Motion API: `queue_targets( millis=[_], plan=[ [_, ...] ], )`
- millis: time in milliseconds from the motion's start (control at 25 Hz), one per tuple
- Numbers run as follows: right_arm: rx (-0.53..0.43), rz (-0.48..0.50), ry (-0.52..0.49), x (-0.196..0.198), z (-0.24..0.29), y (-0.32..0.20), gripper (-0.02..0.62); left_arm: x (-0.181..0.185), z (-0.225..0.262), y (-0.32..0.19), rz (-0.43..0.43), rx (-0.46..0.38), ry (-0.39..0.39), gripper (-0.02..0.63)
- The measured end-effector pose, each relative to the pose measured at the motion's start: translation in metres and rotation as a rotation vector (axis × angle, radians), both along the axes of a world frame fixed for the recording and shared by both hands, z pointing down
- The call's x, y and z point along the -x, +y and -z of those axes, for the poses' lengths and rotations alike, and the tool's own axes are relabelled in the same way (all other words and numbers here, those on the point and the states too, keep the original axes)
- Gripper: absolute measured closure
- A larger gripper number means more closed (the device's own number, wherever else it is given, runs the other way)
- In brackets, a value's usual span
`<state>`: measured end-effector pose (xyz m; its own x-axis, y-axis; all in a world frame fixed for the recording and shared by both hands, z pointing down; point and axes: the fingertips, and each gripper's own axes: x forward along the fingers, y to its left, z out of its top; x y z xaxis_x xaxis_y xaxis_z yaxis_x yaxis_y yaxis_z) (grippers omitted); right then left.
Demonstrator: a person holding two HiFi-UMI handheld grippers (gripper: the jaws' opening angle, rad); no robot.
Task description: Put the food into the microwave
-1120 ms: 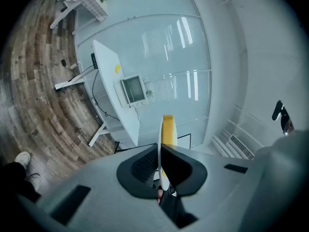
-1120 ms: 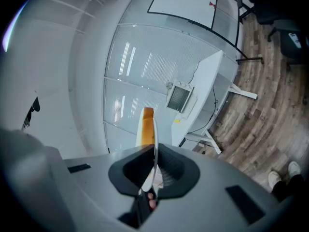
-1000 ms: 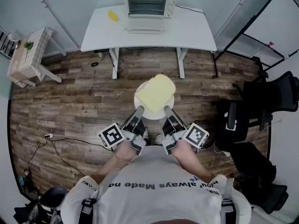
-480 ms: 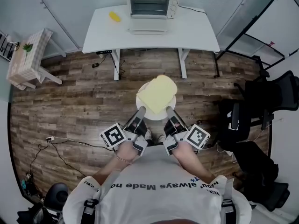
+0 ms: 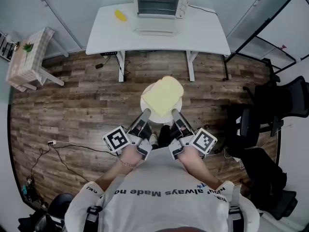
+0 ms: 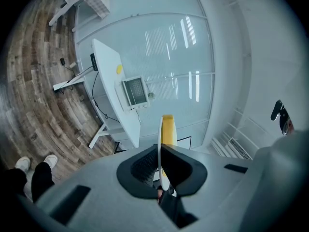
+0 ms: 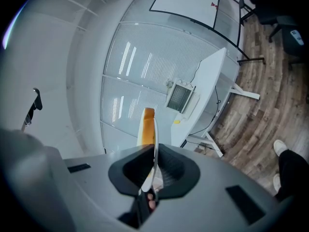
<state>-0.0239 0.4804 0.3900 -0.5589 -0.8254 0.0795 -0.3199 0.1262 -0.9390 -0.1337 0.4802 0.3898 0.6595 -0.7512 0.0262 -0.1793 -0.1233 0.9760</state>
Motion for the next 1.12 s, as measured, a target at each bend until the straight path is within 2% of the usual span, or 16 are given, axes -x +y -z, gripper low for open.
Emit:
queue_targets(
  millis=[200, 360, 560, 760, 960, 1120],
  plan=[
    [0.001, 0.005, -0.006, -0.004, -0.001, -0.023, 0.569, -0.003, -0.002, -0.022, 0.011, 0.006, -0.018, 0.588],
    [-0.005, 0.007, -0.004, -0.014, -0.001, -0.047, 0.569, -0.016, 0.006, -0.047, 0.012, -0.006, 0.040, 0.588],
    [-0.005, -0.008, -0.021, -0.039, -0.001, -0.085, 0.569, -0.040, 0.002, -0.085, 0.001, 0.000, 0.004, 0.588],
    [-0.012, -0.006, -0.021, -0.067, -0.002, -0.130, 0.569, -0.069, 0.005, -0.131, 0.001, 0.002, 0.027, 0.588],
    [-0.008, -0.004, -0.028, -0.095, -0.001, -0.174, 0.569, -0.094, 0.001, -0.174, 0.004, 0.007, -0.015, 0.588],
    [-0.014, 0.006, -0.032, -0.116, 0.001, -0.204, 0.569, -0.116, 0.004, -0.202, 0.014, 0.005, -0.009, 0.588]
  ],
)
